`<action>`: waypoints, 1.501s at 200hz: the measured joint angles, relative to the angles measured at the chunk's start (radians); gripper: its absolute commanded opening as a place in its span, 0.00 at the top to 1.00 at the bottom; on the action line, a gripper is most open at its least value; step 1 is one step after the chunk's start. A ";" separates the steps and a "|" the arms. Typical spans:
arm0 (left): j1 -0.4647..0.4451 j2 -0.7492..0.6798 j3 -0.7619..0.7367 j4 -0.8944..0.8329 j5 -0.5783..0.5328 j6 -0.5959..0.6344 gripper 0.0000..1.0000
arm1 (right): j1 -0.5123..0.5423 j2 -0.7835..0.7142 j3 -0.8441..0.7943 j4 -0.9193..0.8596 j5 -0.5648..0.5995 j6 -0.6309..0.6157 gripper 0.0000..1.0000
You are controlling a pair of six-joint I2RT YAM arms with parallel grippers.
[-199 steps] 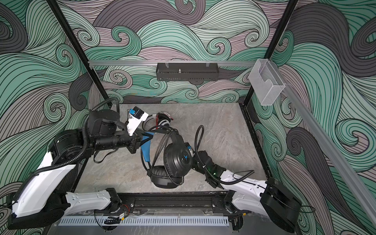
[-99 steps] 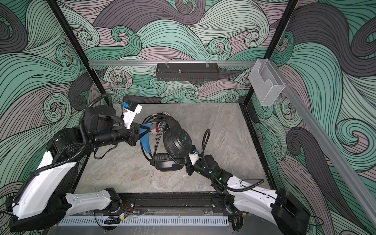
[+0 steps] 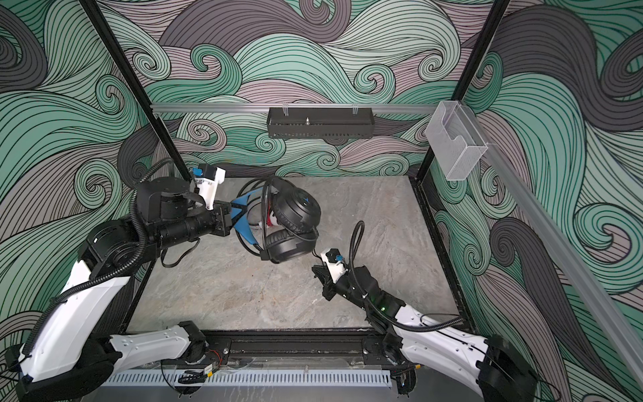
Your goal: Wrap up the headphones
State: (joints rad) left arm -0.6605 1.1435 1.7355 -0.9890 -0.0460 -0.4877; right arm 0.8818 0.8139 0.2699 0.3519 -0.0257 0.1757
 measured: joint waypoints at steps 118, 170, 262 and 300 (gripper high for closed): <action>0.105 0.212 0.081 -0.030 -0.287 -0.093 1.00 | 0.208 0.051 0.169 -0.246 0.200 -0.040 1.00; 0.134 0.241 -0.105 0.083 -0.444 0.047 1.00 | 0.394 0.107 0.382 -0.425 0.280 -0.071 1.00; -0.048 0.218 -0.457 0.157 -0.576 0.368 1.00 | 0.457 0.312 0.895 -0.907 0.294 -0.241 1.00; -0.137 0.136 -0.479 0.138 -0.562 0.413 1.00 | 0.386 0.339 1.068 -1.102 0.272 -0.426 1.00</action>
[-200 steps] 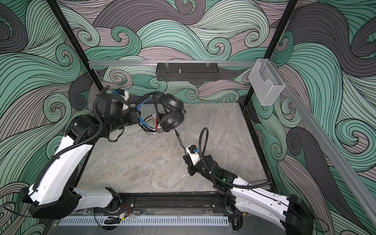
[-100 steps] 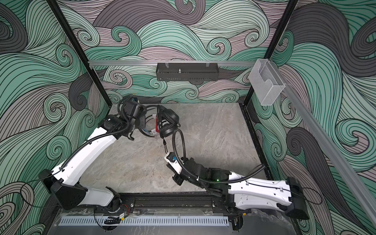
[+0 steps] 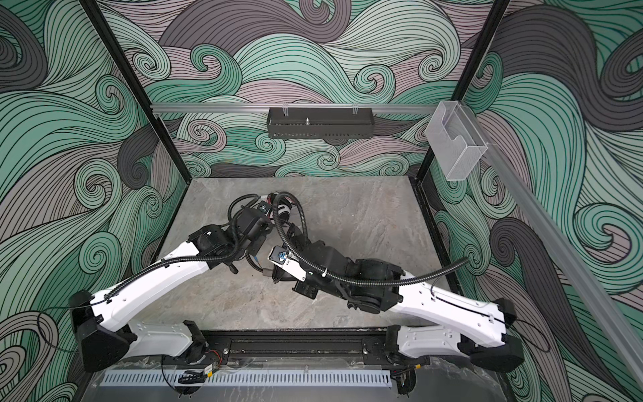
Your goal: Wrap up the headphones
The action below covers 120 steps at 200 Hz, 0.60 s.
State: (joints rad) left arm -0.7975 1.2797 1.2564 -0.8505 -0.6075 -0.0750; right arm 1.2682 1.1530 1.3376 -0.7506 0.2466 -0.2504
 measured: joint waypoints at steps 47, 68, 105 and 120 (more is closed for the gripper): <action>-0.032 -0.132 -0.018 -0.034 0.198 0.067 1.00 | 0.001 0.053 0.047 -0.111 -0.001 -0.186 1.00; -0.037 -0.153 -0.017 -0.068 0.285 0.084 1.00 | 0.005 0.069 0.069 -0.145 0.003 -0.253 1.00; -0.037 -0.161 -0.017 -0.123 0.404 0.098 1.00 | 0.011 0.077 0.076 -0.177 0.028 -0.348 1.00; -0.037 -0.166 -0.017 -0.135 0.426 0.104 1.00 | 0.015 0.087 0.076 -0.184 0.047 -0.380 1.00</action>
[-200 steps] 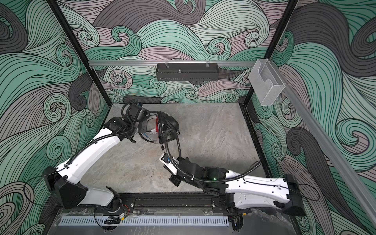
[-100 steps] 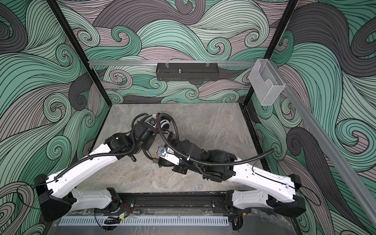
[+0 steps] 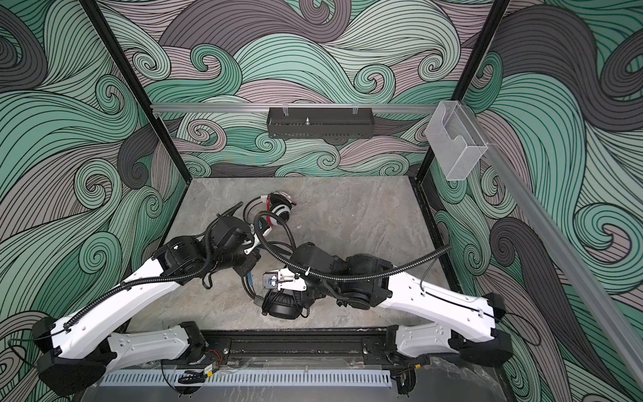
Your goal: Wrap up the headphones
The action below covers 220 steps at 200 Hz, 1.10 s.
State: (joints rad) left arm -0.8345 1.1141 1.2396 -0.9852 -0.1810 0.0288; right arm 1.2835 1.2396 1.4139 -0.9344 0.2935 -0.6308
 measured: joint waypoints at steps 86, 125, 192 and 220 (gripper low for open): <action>0.000 -0.019 0.008 -0.032 0.036 0.016 1.00 | 0.009 0.018 -0.002 -0.005 0.065 -0.147 1.00; 0.000 -0.018 0.034 -0.051 0.037 0.016 1.00 | 0.026 0.019 -0.003 0.001 0.097 -0.204 1.00; 0.000 -0.018 0.035 -0.061 0.036 0.010 1.00 | 0.082 0.101 0.089 -0.029 0.240 -0.317 1.00; 0.000 -0.018 0.035 -0.053 0.037 0.003 1.00 | 0.083 0.102 0.110 -0.040 0.269 -0.376 1.00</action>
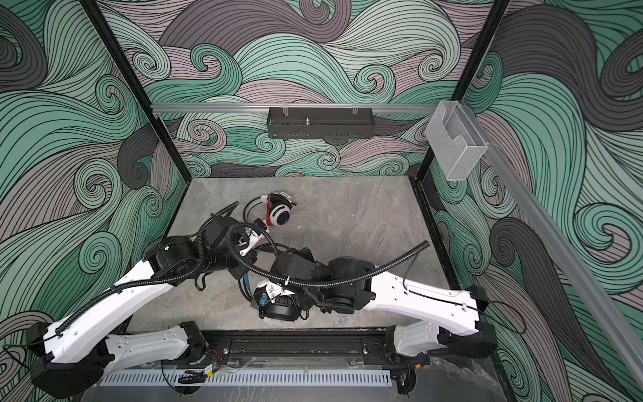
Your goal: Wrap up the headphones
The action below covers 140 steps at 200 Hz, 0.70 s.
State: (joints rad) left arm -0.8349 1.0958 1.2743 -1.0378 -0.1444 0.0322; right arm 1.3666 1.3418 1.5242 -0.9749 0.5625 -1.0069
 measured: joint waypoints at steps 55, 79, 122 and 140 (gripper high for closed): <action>-0.005 -0.001 0.000 0.022 0.003 -0.019 1.00 | -0.041 -0.028 -0.016 0.007 -0.021 -0.039 0.94; -0.006 -0.001 0.000 0.019 0.009 -0.020 1.00 | -0.058 -0.053 -0.063 0.028 -0.059 -0.012 0.92; -0.008 0.000 0.000 -0.028 0.009 -0.012 1.00 | -0.080 -0.055 -0.126 0.056 -0.127 0.067 0.86; -0.008 0.001 0.000 -0.057 0.009 -0.003 1.00 | -0.100 -0.055 -0.149 0.067 -0.151 0.098 0.84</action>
State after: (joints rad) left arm -0.8429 1.0966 1.2743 -1.0946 -0.1356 0.0292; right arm 1.2663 1.2865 1.3754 -0.9081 0.4114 -0.9089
